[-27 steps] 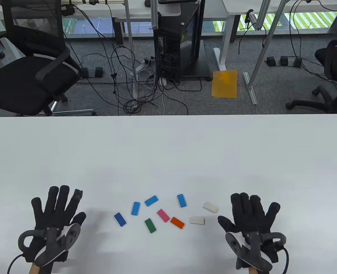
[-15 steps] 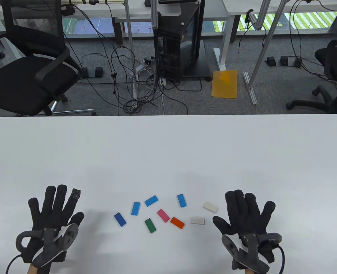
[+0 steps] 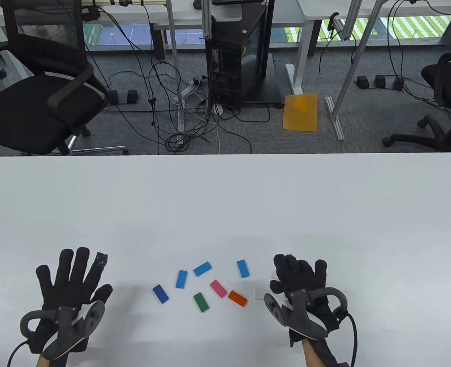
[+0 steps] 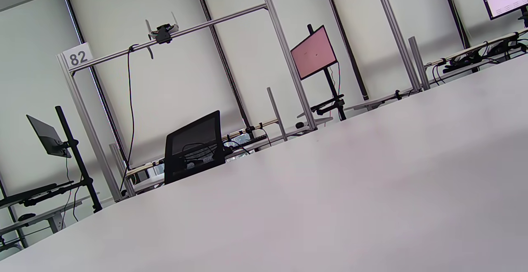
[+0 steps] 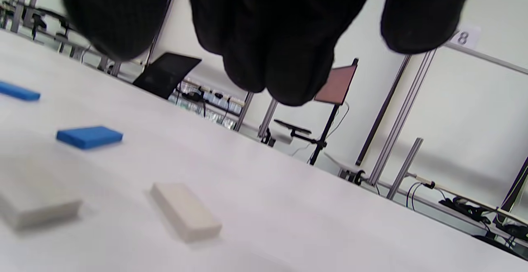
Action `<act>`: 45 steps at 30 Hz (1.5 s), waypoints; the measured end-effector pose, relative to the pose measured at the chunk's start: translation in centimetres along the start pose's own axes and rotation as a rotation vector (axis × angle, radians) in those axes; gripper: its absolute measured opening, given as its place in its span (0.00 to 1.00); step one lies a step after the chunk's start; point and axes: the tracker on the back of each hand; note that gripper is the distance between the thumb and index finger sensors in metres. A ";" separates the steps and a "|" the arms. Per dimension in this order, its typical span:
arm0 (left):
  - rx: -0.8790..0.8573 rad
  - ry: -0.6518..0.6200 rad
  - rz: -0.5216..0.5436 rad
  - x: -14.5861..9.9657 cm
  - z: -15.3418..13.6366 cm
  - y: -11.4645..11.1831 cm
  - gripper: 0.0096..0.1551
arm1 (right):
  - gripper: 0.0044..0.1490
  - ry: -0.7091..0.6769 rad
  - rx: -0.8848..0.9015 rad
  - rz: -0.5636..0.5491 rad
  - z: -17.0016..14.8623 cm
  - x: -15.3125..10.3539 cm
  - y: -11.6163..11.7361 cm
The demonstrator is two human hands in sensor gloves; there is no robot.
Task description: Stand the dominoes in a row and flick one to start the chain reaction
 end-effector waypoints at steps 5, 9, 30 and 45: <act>0.022 0.000 -0.004 0.0 0.1 0.2 0.43 | 0.44 -0.071 -0.108 0.198 0.4 3.1 2.6; 0.012 -0.004 -0.002 0.0 0.1 0.1 0.43 | 0.45 -0.095 -0.052 0.272 0.8 4.3 3.6; 0.042 0.014 -0.006 0.1 0.3 0.1 0.45 | 0.34 -0.169 -0.030 -0.122 4.0 3.2 -6.7; 0.057 0.010 -0.016 0.1 0.5 0.1 0.45 | 0.29 -0.576 0.179 -0.157 14.9 -1.3 -4.9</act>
Point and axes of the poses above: the tracker on the back of each hand, its own z axis roughly to the thumb side, its own x axis roughly from the wrist to the fingertips, y = z × x, and after that the axes turned 14 degrees about -y, right-handed
